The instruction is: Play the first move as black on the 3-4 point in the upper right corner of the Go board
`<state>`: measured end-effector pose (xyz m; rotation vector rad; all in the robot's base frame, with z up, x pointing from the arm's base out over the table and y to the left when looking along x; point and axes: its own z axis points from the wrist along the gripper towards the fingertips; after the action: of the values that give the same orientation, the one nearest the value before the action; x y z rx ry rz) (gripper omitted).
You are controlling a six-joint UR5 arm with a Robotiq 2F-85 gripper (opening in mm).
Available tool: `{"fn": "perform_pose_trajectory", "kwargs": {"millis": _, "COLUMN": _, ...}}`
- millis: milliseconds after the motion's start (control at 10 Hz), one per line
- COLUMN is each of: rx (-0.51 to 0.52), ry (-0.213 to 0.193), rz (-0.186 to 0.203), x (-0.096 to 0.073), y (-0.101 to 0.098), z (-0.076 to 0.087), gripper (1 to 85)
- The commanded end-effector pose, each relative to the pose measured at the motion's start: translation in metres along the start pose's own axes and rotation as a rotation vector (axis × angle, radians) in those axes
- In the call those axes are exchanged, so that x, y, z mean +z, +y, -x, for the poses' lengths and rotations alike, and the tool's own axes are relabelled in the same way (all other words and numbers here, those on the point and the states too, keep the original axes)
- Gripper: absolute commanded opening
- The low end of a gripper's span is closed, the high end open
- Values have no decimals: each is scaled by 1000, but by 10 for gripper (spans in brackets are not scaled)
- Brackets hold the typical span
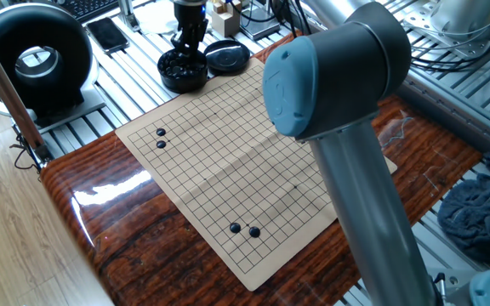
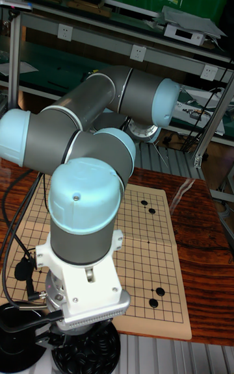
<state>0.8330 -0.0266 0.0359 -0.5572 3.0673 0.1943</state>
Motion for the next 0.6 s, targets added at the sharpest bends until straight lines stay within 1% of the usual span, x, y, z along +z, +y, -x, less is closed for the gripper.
{"fn": "perform_pose_trajectory", "kwargs": {"millis": 0, "rx": -24, "ry": 3, "rz": 24, "x": -2, "y": 5, "z": -2, "gripper": 273}}
{"fn": "perform_pose_trajectory", "kwargs": {"millis": 100, "rx": -44, "ry": 4, "rz": 25, "x": -1, "y": 4, "z": -4, "gripper": 290}}
{"fn": "perform_pose_trajectory", "kwargs": {"millis": 200, "rx": -83, "ry": 7, "rz": -9, "x": -1, "y": -6, "z": -5, "gripper": 303}}
{"fn": "perform_pose_trajectory", "kwargs": {"millis": 300, "rx": -123, "ry": 21, "rz": -59, "x": -2, "y": -18, "z": -7, "gripper": 307}}
{"fn": "perform_pose_trajectory", "kwargs": {"millis": 400, "rx": -108, "ry": 22, "rz": -31, "x": -1, "y": -11, "z": -8, "gripper": 307}}
{"fn": "perform_pose_trajectory", "kwargs": {"millis": 500, "rx": -103, "ry": 20, "rz": -31, "x": -1, "y": -11, "z": -8, "gripper": 307}}
